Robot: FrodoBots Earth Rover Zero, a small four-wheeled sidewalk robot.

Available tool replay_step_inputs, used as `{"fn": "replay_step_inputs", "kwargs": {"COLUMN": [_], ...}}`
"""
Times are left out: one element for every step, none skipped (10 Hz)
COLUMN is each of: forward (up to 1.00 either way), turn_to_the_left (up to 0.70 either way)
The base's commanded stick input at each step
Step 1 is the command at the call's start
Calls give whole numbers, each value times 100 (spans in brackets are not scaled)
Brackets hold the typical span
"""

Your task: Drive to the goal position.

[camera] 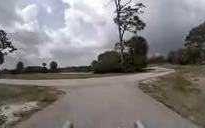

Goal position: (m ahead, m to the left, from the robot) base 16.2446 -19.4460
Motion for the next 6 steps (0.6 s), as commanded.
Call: {"fn": "replay_step_inputs", "kwargs": {"forward": [85,85,85,85,85,85], "turn_to_the_left": [0,0,0,0,0,0]}}
